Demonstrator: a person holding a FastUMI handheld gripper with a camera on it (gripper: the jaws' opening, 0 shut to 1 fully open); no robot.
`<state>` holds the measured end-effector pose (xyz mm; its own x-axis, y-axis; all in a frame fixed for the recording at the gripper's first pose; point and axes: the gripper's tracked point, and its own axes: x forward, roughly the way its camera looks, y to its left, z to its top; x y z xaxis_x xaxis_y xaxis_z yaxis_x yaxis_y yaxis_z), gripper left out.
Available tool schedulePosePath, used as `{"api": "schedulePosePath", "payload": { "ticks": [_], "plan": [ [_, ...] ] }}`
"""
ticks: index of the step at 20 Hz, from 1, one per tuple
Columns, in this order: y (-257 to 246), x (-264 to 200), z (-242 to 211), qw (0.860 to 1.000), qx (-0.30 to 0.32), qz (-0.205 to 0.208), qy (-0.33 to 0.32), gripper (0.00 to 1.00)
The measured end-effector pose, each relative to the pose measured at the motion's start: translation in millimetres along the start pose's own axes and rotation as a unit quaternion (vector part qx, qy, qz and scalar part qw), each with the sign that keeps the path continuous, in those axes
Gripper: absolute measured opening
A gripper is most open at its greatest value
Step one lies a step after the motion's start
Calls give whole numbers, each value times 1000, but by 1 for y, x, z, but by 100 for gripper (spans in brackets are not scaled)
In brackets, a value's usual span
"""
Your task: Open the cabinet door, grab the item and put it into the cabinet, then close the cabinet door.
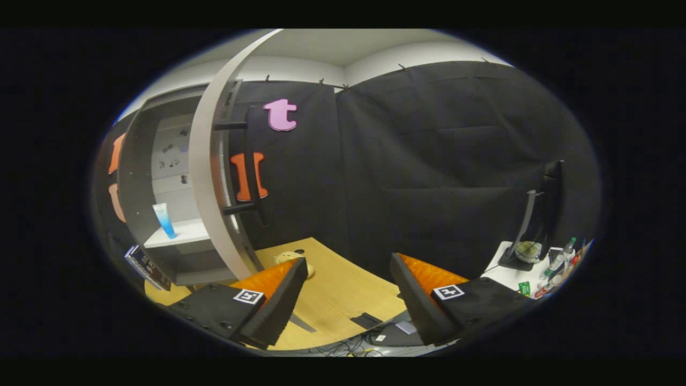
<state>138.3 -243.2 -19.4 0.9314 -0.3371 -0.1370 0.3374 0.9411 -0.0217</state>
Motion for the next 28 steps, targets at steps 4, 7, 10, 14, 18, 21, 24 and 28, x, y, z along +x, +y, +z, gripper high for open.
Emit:
{"api": "schedulePosePath", "payload": {
  "ticks": [4,7,10,14,18,21,24,28],
  "plan": [
    [12,8,1,1000,-10,16,-4,99],
    [16,8,0,1000,-10,20,-7,98],
    [21,7,0,1000,-11,26,-6,97],
    [33,2,0,999,-19,48,-4,95],
    [69,-15,-12,997,-12,79,-3,94],
    [99,-29,-18,995,-17,96,-4,93],
    [135,-43,-26,993,-15,119,-3,93],
    [189,-57,-35,990,-18,142,-5,93]
  ]
}}
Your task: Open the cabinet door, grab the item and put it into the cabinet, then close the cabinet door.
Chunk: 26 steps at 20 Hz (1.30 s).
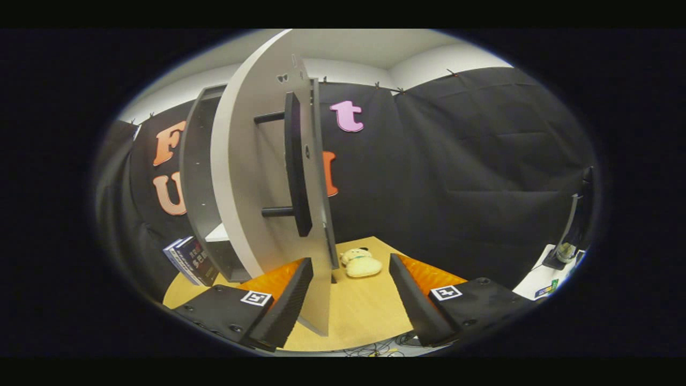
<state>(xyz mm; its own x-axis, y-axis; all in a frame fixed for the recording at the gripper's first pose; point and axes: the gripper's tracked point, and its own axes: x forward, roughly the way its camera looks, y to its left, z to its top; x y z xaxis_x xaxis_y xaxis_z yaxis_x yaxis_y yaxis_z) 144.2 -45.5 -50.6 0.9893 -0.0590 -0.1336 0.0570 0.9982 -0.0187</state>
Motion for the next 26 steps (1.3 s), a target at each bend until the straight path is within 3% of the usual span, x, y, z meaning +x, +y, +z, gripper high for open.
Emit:
{"api": "schedulePosePath", "payload": {
  "ticks": [13,17,26],
  "plan": [
    [199,73,-42,995,-1,99,25,94],
    [242,110,-49,995,-12,96,28,95],
    [284,159,-67,997,-2,71,40,94]
  ]
}}
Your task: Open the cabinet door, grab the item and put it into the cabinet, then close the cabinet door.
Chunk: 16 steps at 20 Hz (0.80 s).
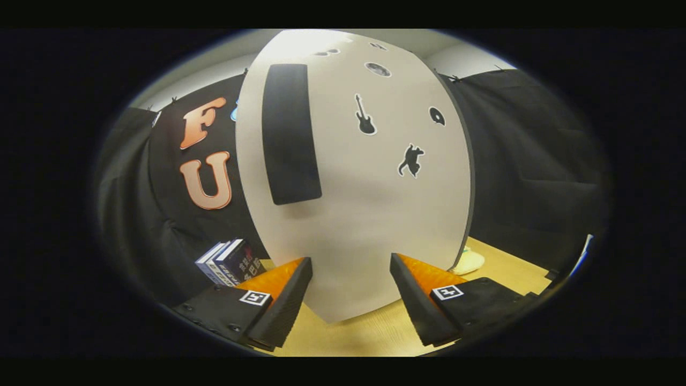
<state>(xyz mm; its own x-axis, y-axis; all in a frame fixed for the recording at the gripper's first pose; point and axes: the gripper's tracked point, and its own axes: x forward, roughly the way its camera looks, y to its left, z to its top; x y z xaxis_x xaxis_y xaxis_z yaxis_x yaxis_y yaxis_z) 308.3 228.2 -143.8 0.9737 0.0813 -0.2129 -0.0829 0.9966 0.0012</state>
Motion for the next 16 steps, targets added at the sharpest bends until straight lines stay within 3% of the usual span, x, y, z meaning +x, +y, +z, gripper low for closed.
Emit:
{"api": "schedulePosePath", "payload": {
  "ticks": [4,8,16],
  "plan": [
    [4,-1,-8,1000,5,-15,13,95],
    [-7,-50,-11,999,33,-35,23,96],
    [-31,-129,61,998,46,-43,-15,97]
  ]
}}
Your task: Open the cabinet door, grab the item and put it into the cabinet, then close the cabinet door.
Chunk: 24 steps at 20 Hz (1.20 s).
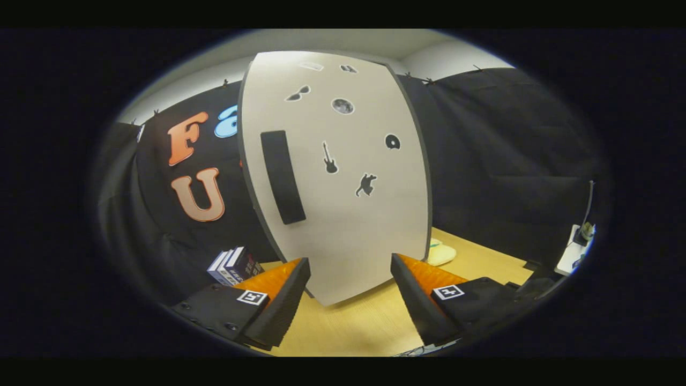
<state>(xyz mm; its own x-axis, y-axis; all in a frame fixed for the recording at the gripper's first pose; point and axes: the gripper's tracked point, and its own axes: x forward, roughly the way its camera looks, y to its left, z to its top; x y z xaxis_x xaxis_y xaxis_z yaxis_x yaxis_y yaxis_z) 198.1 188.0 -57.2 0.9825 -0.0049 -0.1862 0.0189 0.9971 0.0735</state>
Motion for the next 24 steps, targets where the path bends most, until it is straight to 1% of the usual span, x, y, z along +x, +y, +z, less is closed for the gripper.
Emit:
{"api": "schedulePosePath", "payload": {
  "ticks": [3,10,14,19,24],
  "plan": [
    [7,-11,10,1000,2,16,-4,97],
    [-2,-30,13,1000,-3,15,-7,98],
    [-3,-39,13,1000,-15,23,-7,98],
    [-7,-44,20,1000,-19,20,-16,98],
    [-1,-47,19,999,-26,28,-15,98]
  ]
}}
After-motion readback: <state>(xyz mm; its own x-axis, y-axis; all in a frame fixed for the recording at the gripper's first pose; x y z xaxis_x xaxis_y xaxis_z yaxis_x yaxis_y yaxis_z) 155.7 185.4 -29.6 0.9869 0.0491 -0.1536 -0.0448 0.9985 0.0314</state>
